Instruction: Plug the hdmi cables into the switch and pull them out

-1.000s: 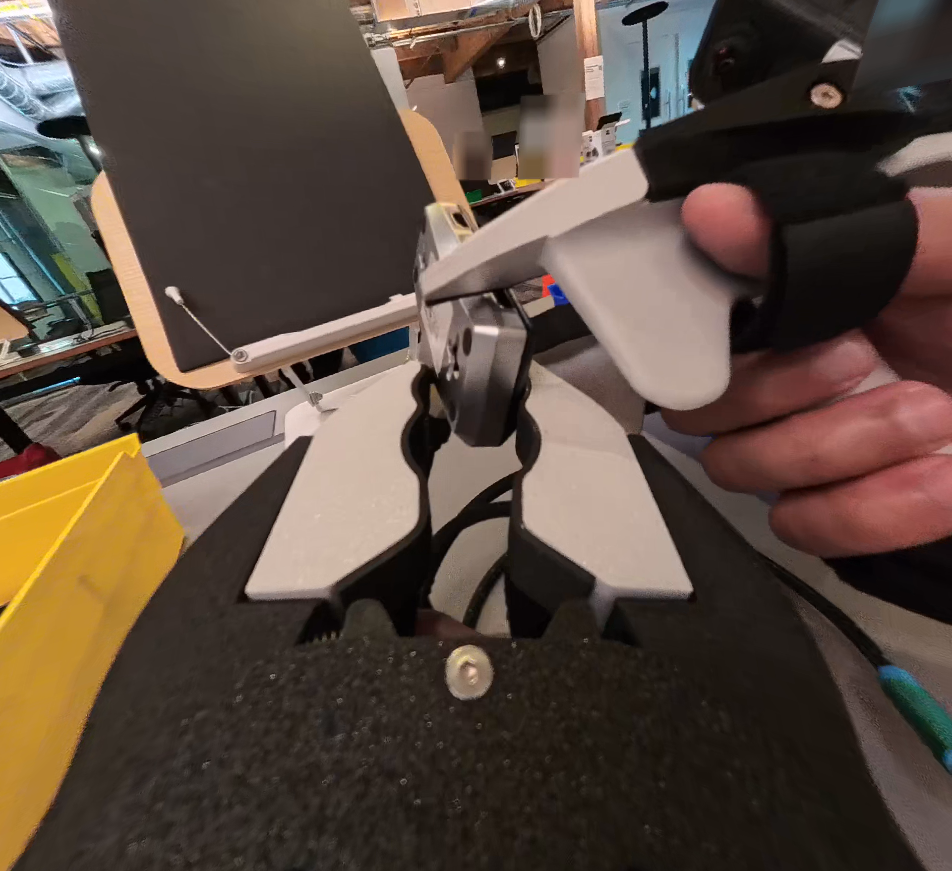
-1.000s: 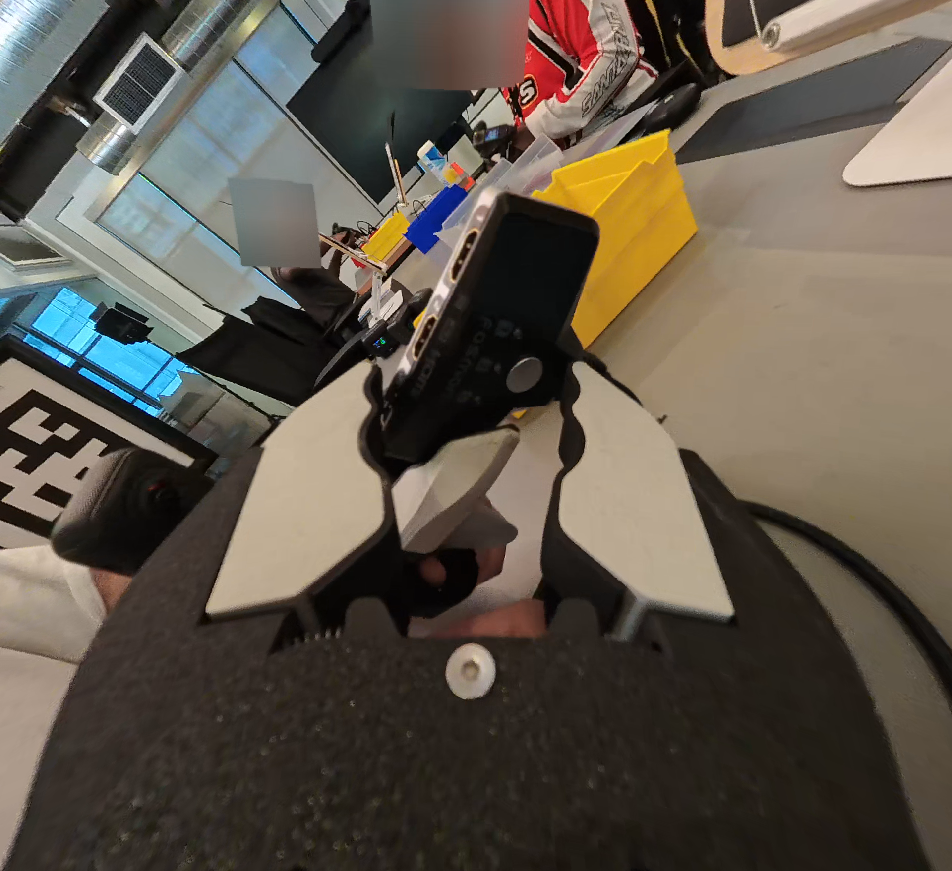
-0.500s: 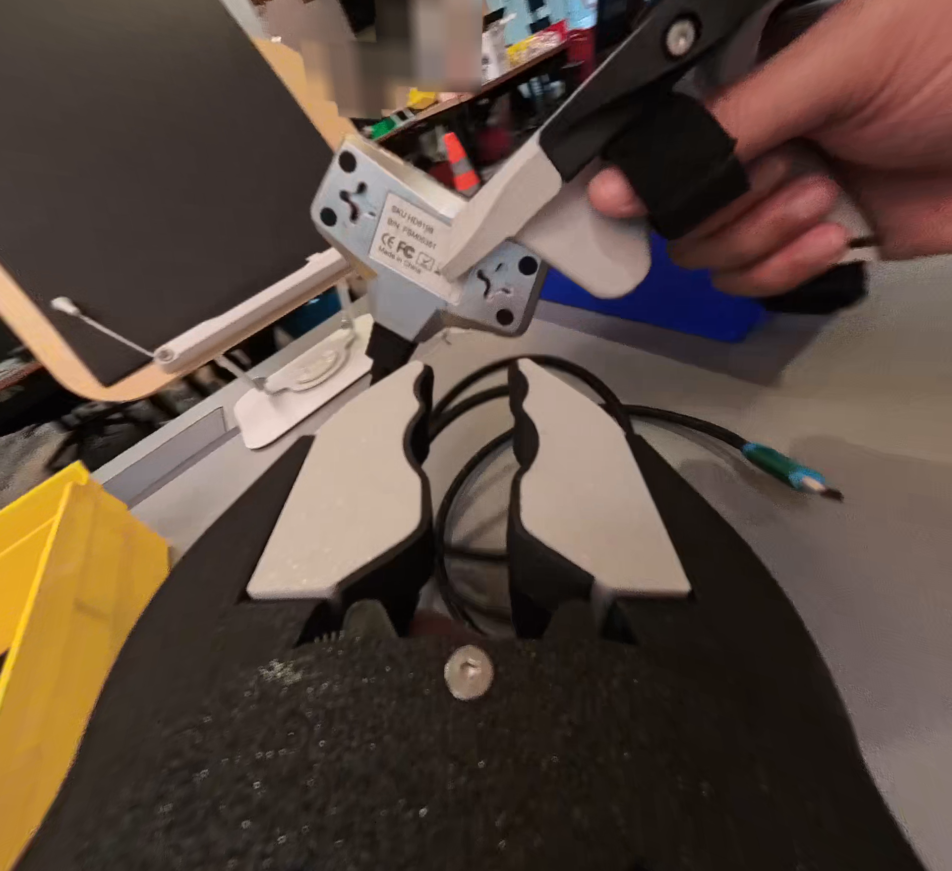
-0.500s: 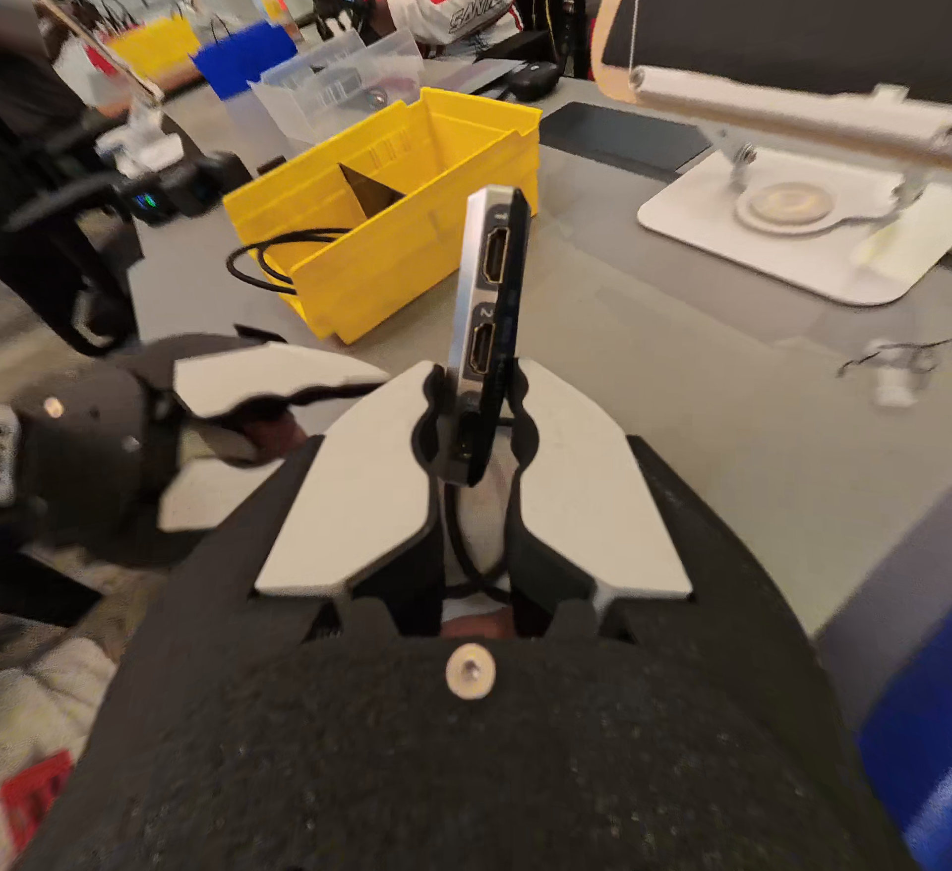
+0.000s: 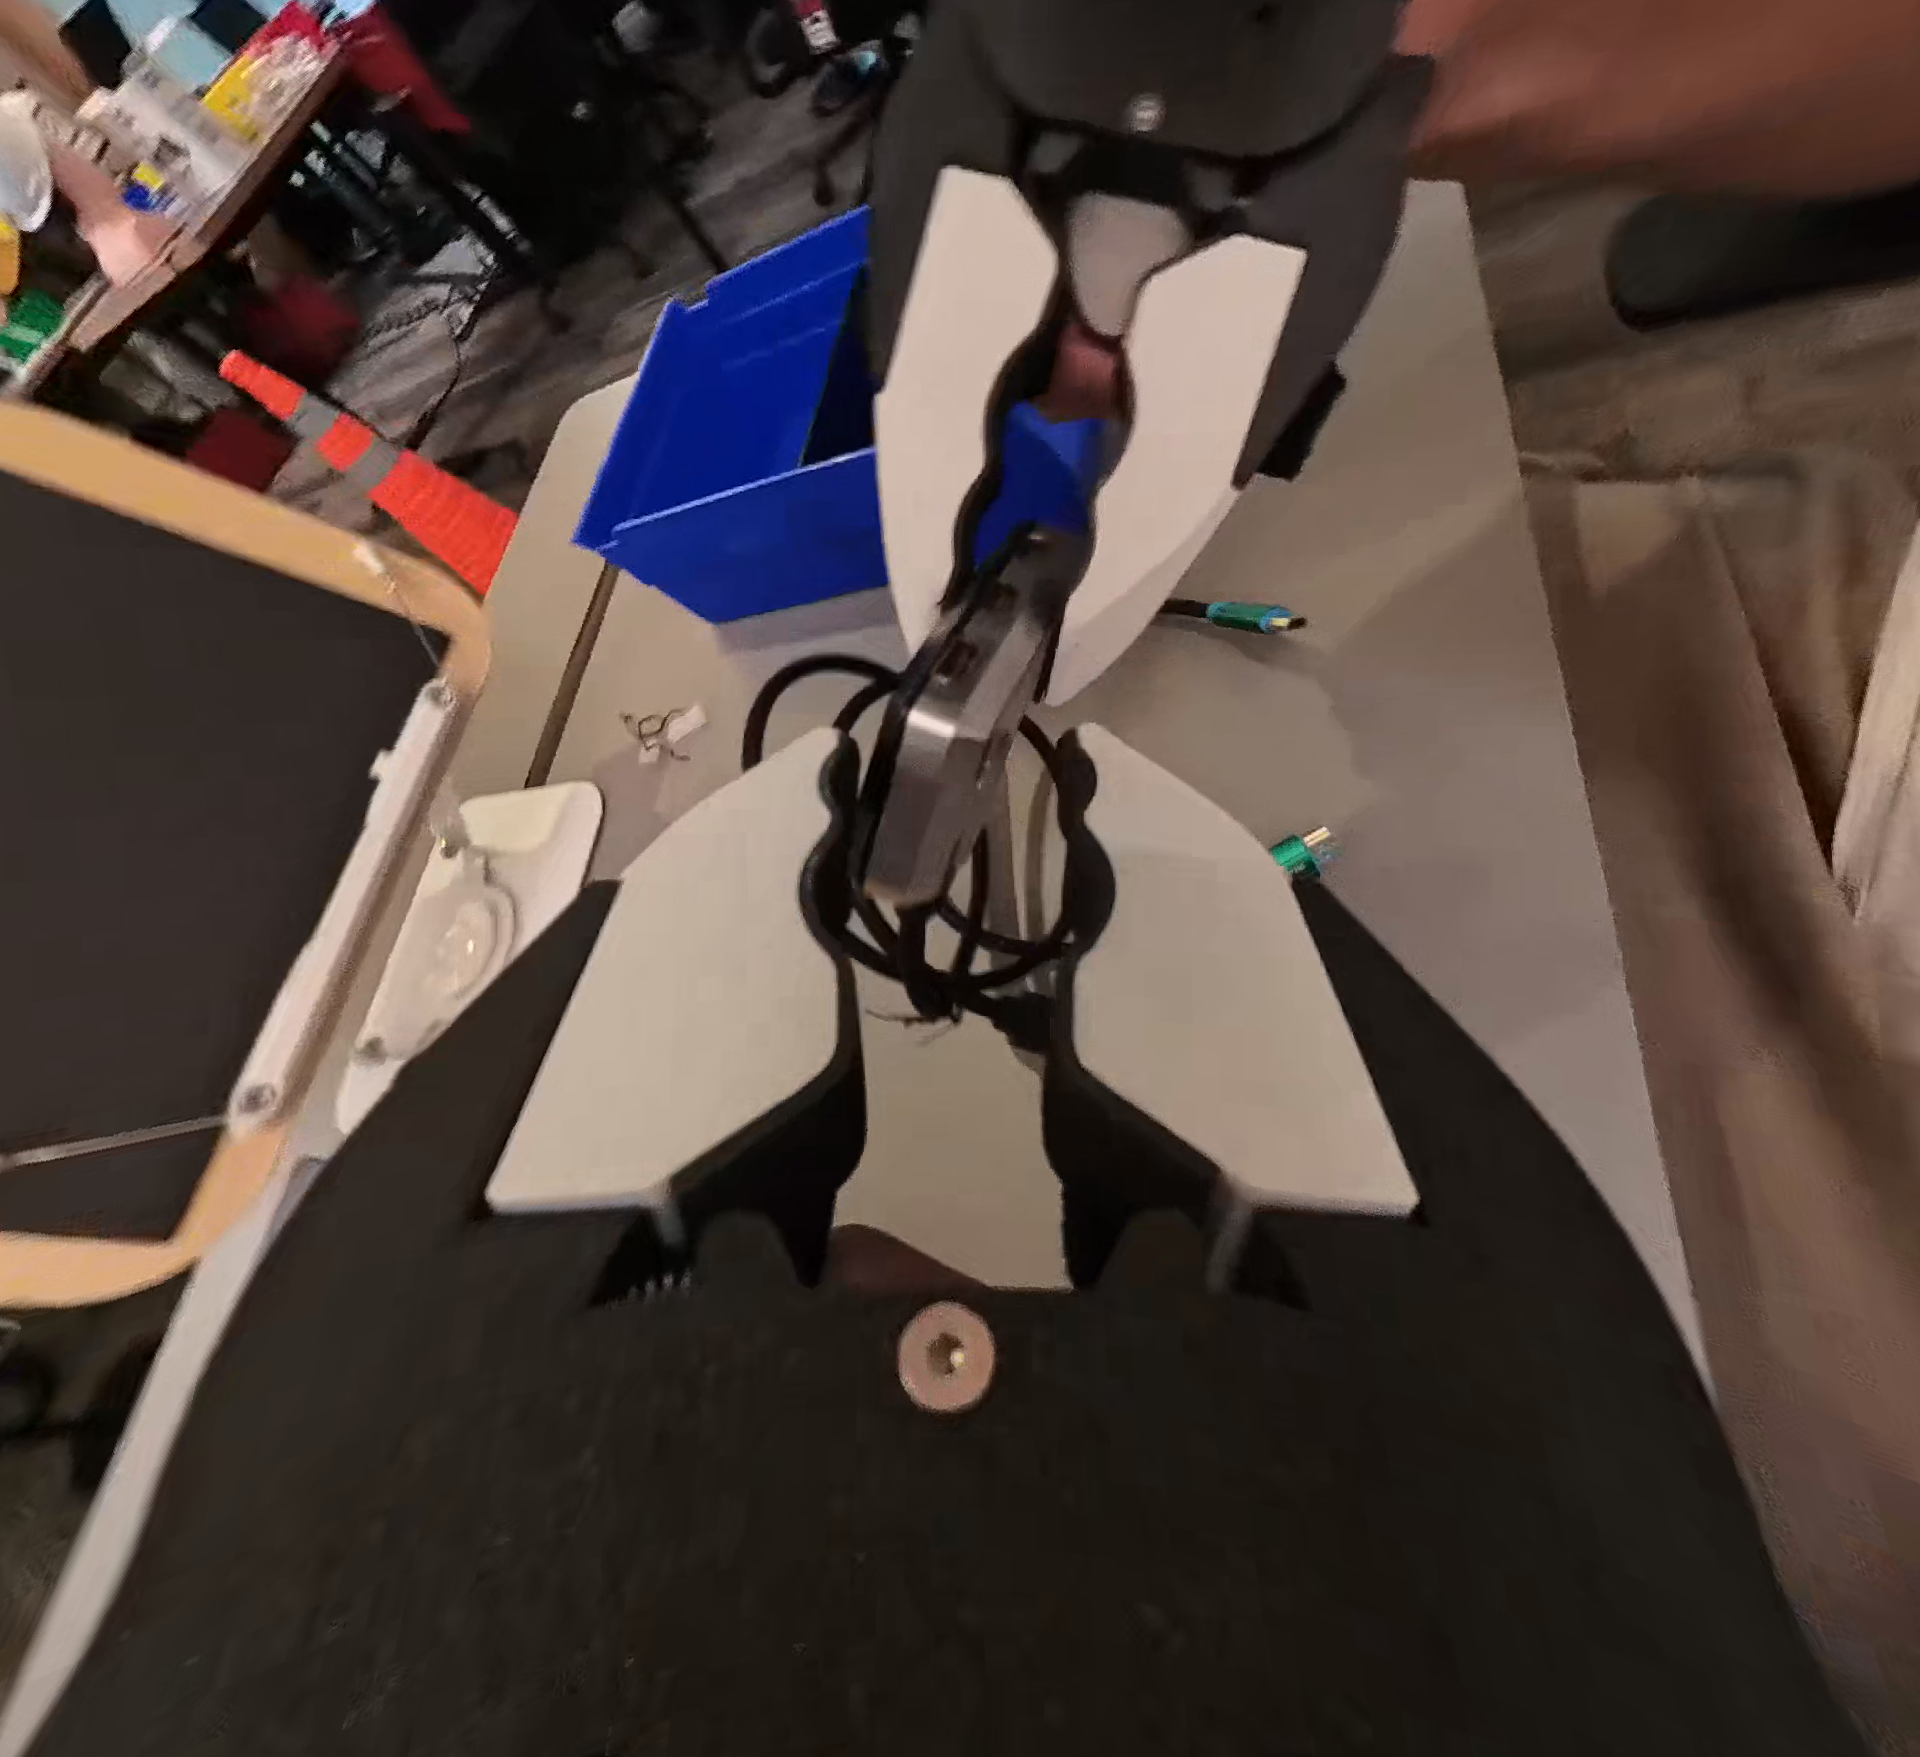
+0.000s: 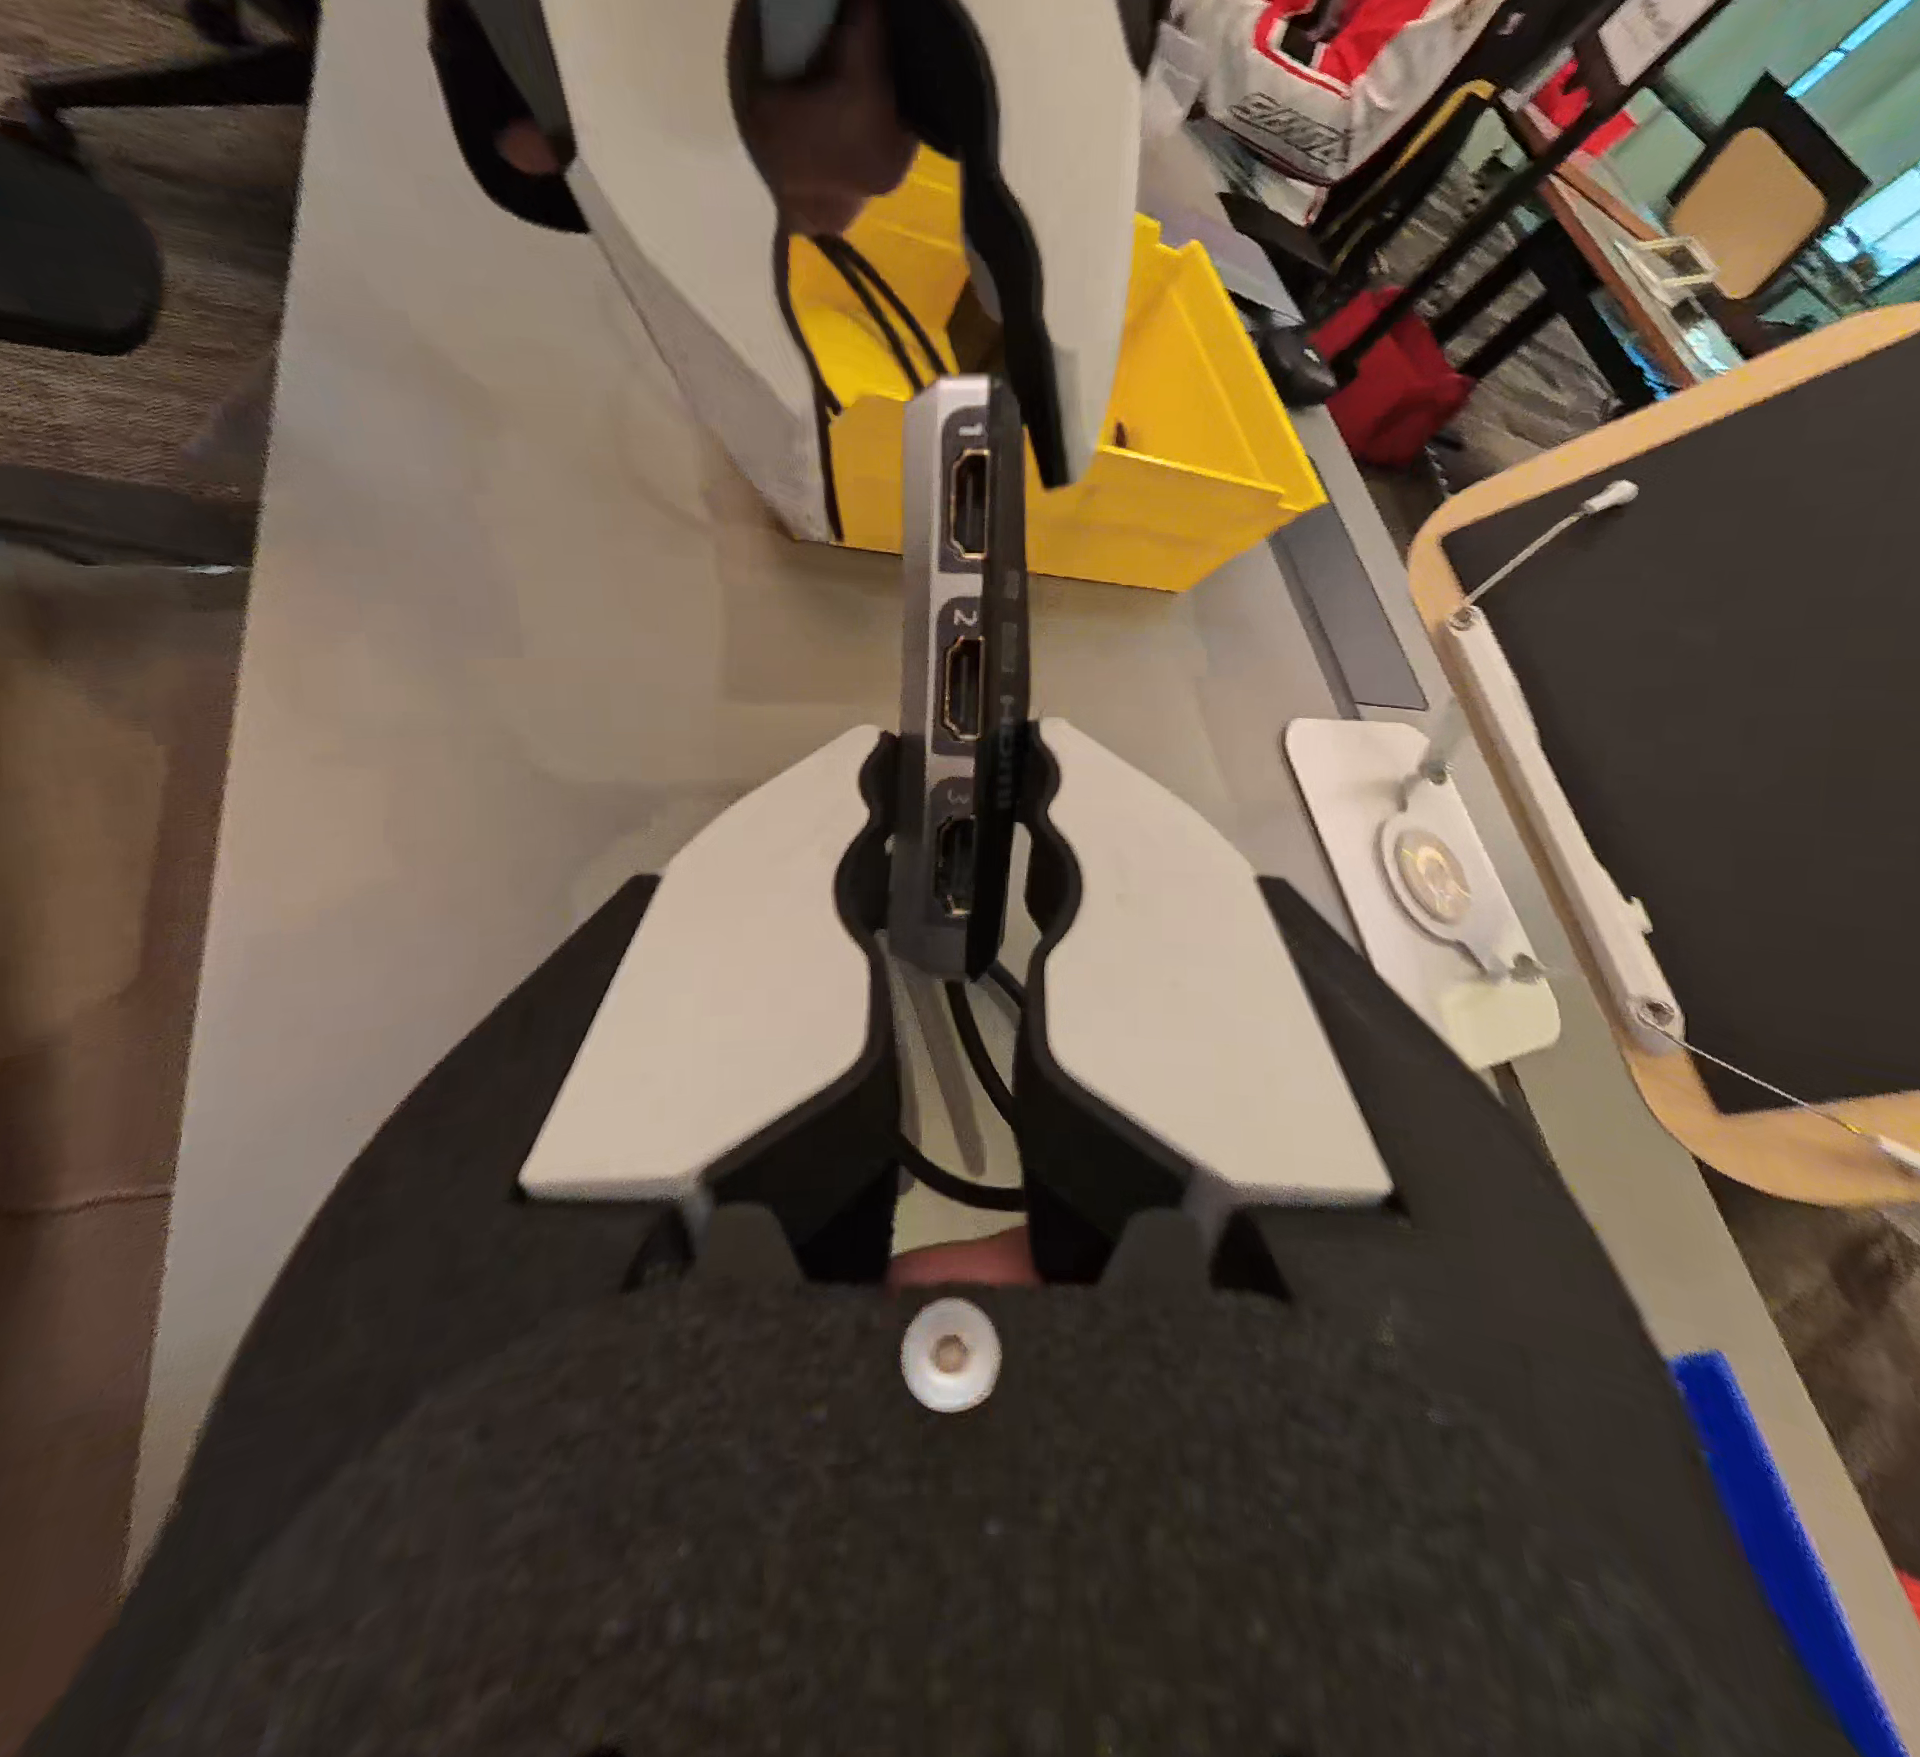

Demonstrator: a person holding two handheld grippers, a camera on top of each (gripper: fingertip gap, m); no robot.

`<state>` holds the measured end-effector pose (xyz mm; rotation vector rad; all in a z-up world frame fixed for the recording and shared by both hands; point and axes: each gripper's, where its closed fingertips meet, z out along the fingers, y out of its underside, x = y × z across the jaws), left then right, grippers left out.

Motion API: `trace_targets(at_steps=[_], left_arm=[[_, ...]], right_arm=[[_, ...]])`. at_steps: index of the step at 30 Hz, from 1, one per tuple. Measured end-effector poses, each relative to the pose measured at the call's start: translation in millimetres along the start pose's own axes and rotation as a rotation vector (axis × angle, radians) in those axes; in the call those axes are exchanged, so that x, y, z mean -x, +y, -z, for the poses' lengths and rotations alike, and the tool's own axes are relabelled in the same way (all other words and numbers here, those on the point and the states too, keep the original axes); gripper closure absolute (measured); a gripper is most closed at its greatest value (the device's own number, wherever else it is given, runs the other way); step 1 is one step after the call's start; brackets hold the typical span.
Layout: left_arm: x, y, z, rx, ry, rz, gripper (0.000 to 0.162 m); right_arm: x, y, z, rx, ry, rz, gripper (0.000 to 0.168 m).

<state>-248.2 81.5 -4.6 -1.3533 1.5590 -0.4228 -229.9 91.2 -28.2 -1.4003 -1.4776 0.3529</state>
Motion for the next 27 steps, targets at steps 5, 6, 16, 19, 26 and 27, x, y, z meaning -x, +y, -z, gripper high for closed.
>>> trace_targets(at_steps=[5,6,16,19,26,27], left_arm=[[-13.3,0.7,-12.6,0.004,0.032,-0.131,0.138],[-17.7,-0.9,-13.7,-0.012,0.052,-0.151,0.140],[-33.2,-20.3,-17.6,-0.171,0.165,-0.177,0.142],[-30.4,-21.3,-20.4,-0.189,0.160,-0.149,0.142],[-23.3,-12.9,-28.3,-0.150,0.086,-0.165,0.142],[-21.3,-11.8,-29.0,-0.146,0.068,-0.178,0.142]], right_arm=[[15.7,-1.3,3.9,-0.045,-0.095,0.003,0.147],[18.7,-1.1,5.0,-0.050,-0.113,0.004,0.147],[27.5,-2.8,20.8,-0.121,-0.175,0.046,0.147],[24.2,-1.6,21.2,-0.120,-0.168,0.035,0.148],[16.9,7.5,14.7,-0.080,-0.129,0.017,0.148],[13.3,7.9,12.6,-0.084,-0.103,0.009,0.148]])
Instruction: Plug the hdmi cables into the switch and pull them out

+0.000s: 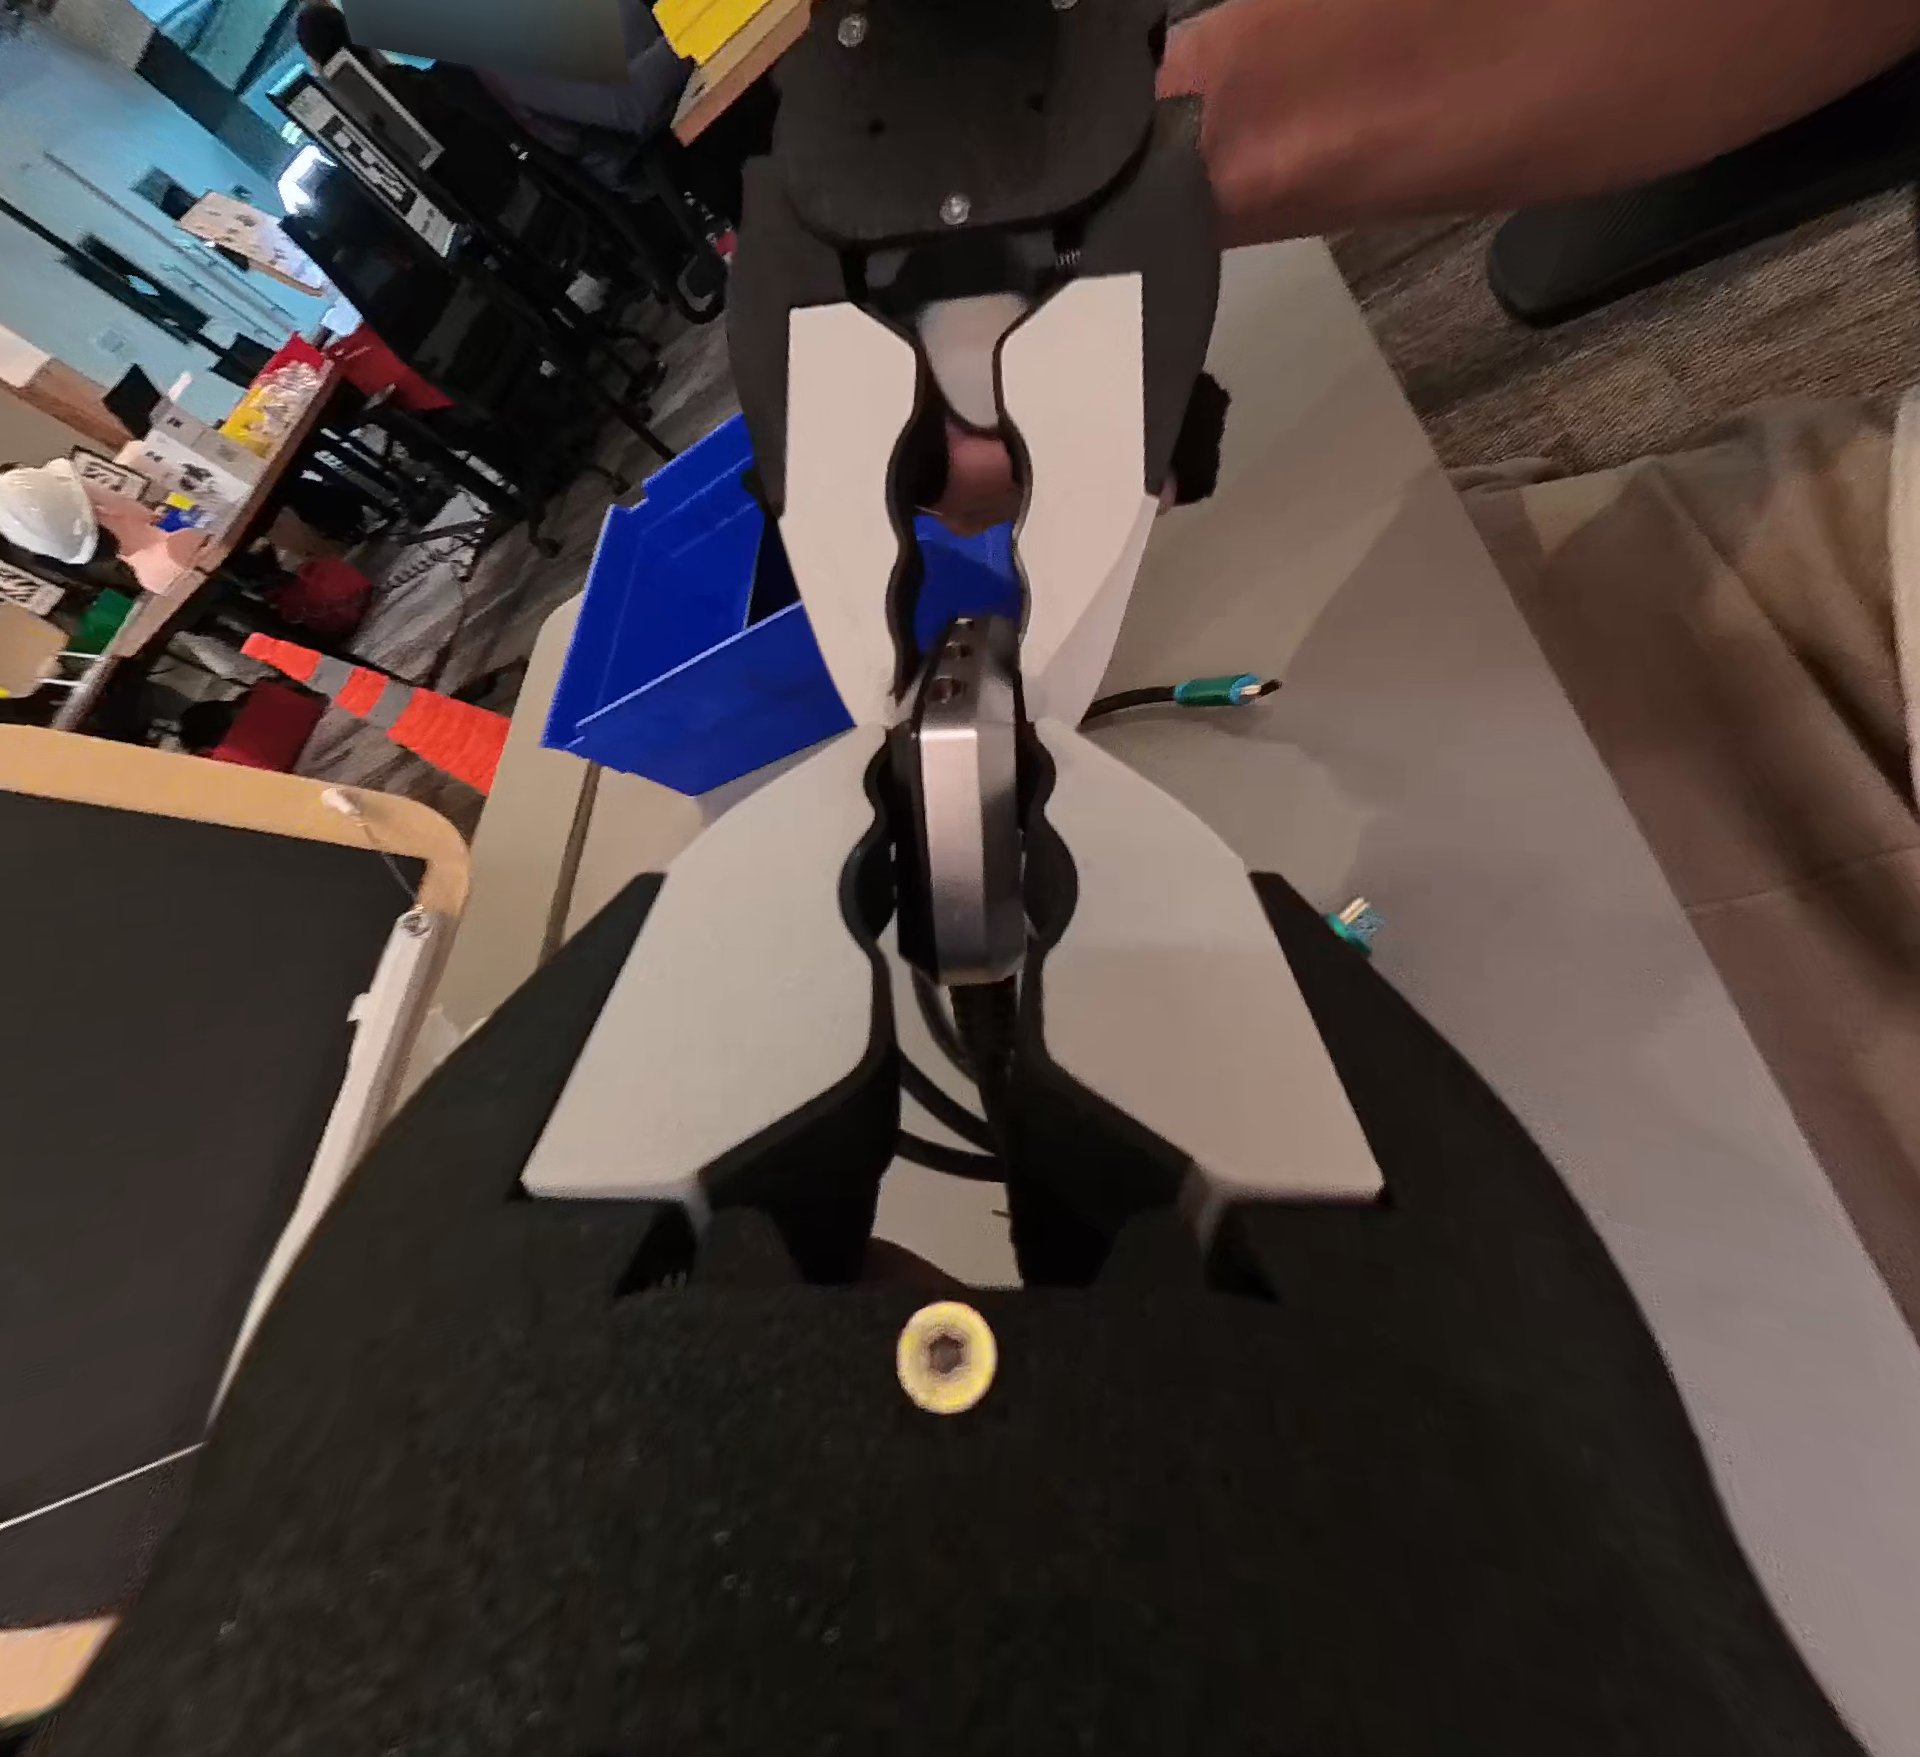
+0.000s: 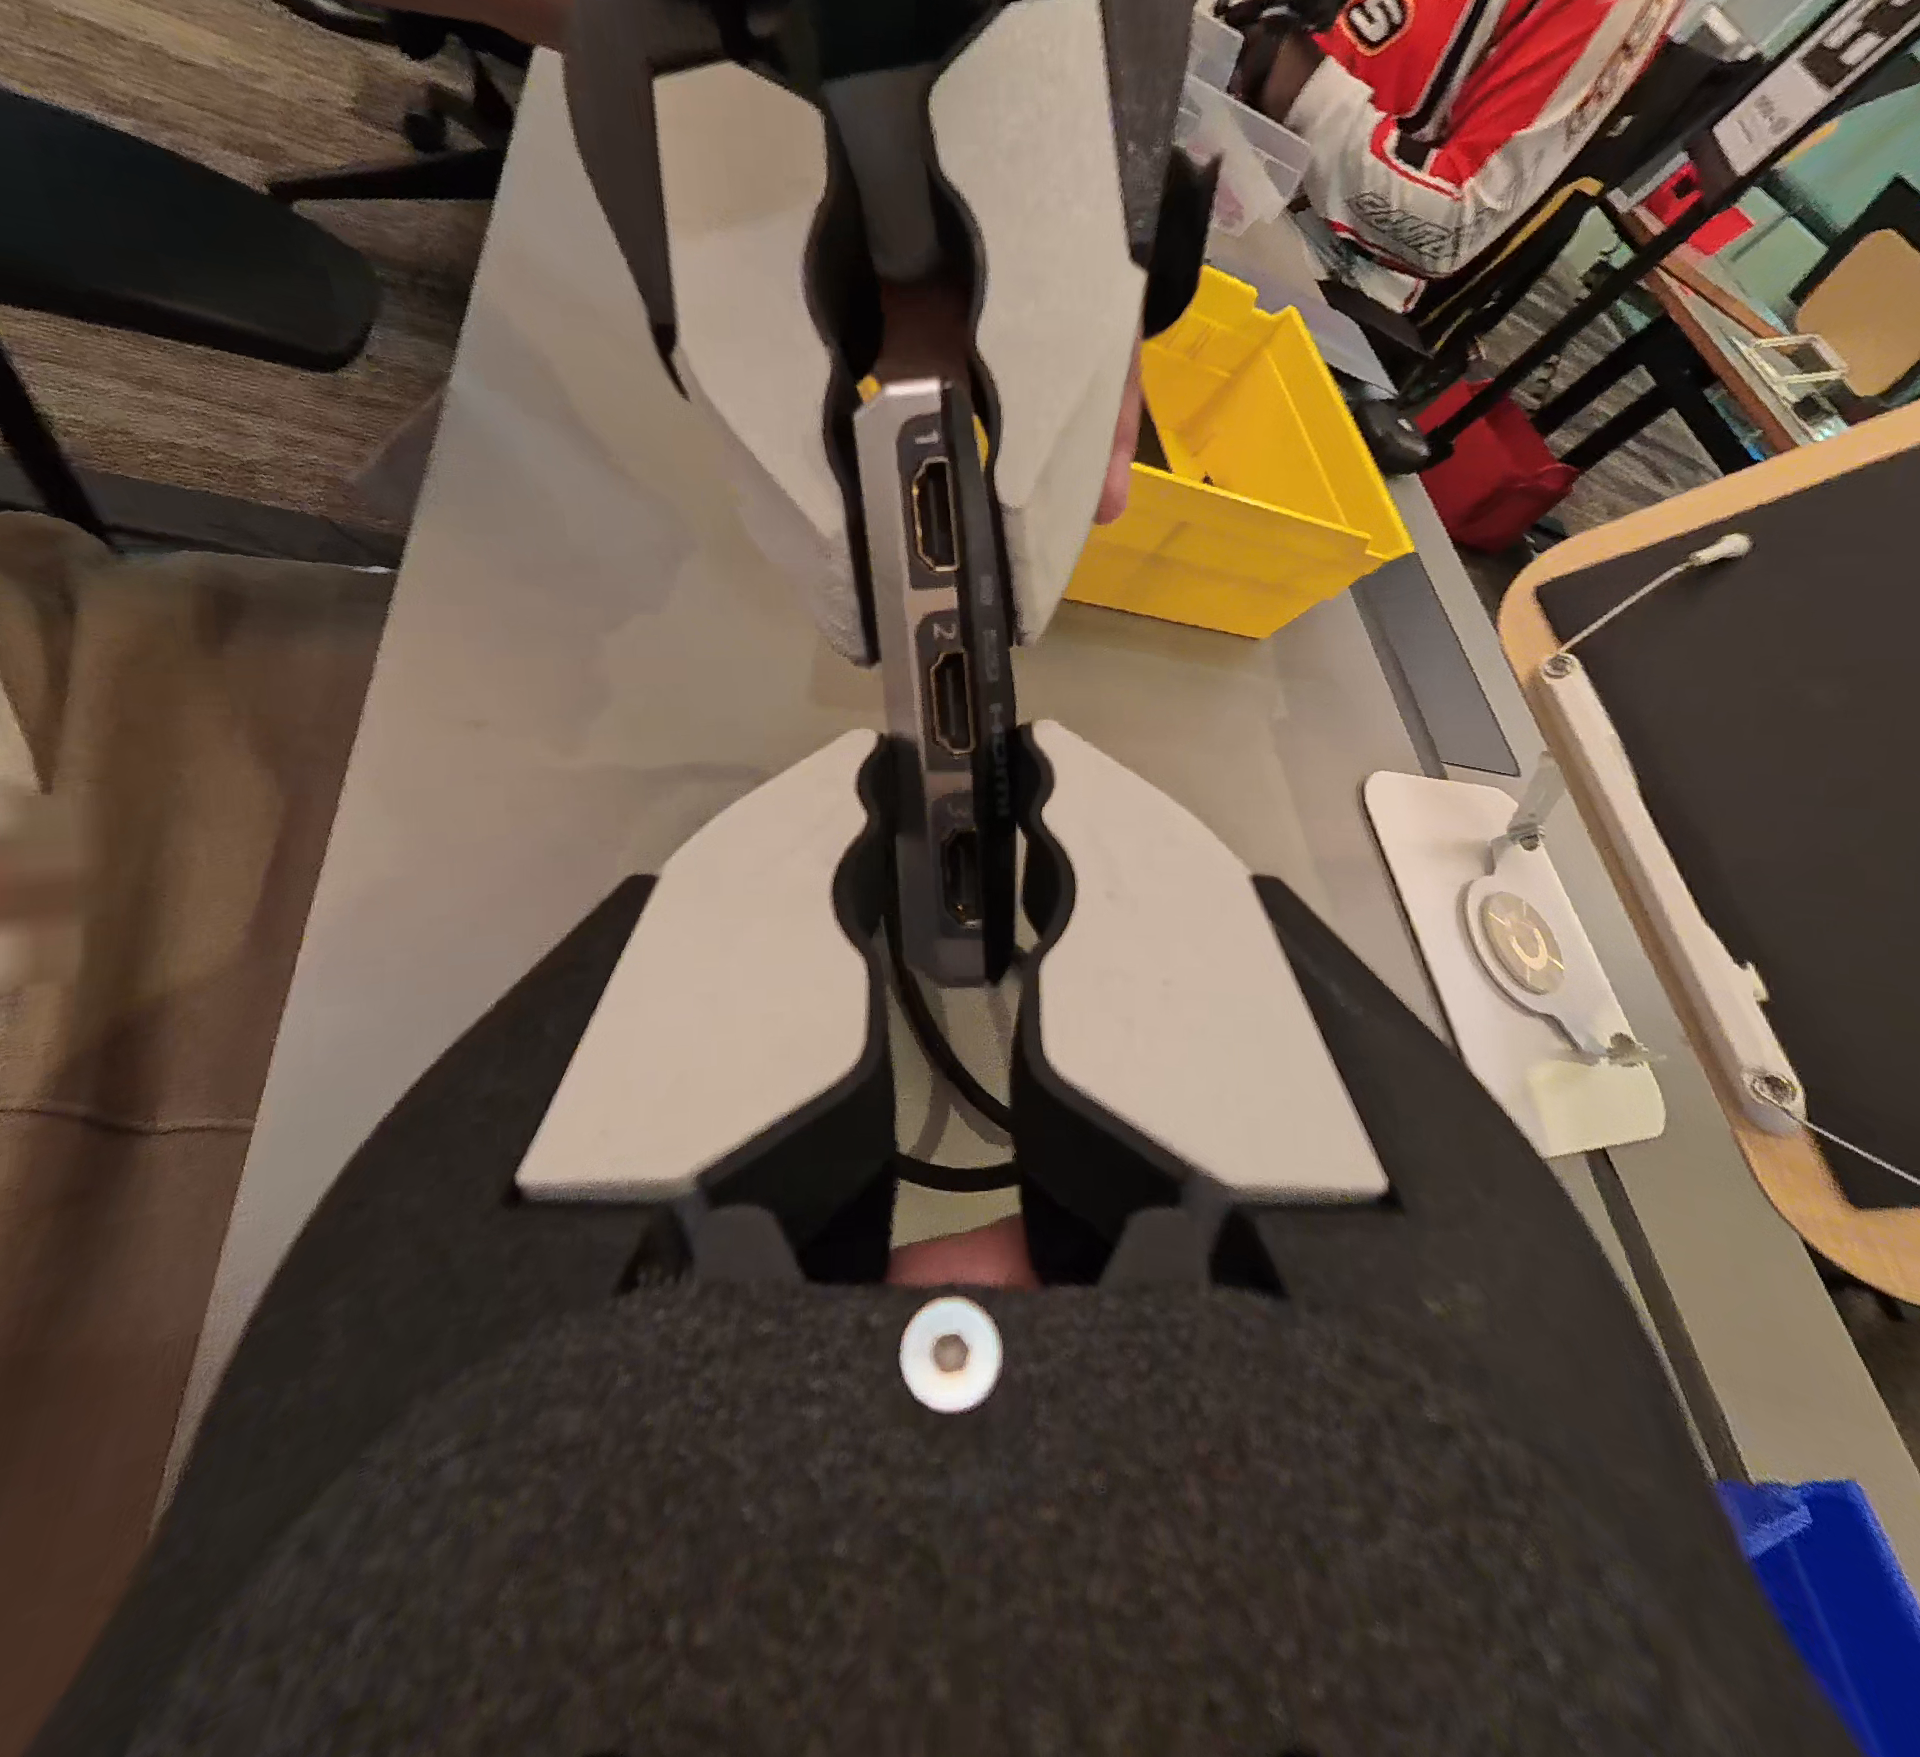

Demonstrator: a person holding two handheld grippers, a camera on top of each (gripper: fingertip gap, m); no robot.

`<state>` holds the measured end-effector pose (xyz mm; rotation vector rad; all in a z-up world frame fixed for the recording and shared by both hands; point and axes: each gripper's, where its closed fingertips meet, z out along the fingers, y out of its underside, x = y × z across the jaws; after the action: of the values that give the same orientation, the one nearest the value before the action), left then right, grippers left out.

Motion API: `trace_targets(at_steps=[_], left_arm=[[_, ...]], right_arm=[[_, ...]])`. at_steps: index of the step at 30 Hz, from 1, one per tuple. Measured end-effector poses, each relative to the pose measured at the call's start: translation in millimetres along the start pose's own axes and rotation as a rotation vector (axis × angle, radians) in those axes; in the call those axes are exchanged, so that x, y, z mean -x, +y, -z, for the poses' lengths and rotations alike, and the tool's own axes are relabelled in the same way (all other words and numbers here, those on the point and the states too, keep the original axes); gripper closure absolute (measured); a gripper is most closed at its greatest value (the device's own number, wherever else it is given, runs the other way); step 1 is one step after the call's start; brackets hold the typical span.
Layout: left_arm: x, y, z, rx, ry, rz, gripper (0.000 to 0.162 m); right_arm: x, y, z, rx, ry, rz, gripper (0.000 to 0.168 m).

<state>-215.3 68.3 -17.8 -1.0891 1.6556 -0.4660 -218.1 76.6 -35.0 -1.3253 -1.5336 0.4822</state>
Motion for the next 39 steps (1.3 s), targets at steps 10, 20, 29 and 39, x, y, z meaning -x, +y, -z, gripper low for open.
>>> trace_targets(at_steps=[10,20,29,39], left_arm=[[64.5,-11.3,54.2,-0.038,-0.300,-0.050,0.141],[12.5,50.3,26.9,0.112,-0.425,-0.113,0.142],[-15.1,46.4,19.6,0.071,-0.377,-0.031,0.142],[-25.4,69.9,8.2,0.139,-0.350,-0.020,0.142]], right_arm=[[-30.6,3.5,51.1,-0.084,0.142,-0.264,0.140],[59.1,148.2,63.2,0.209,0.059,-0.538,0.131],[78.3,175.8,43.1,0.359,0.037,-0.516,0.129],[106.6,146.1,11.1,0.304,-0.104,-0.496,0.130]])
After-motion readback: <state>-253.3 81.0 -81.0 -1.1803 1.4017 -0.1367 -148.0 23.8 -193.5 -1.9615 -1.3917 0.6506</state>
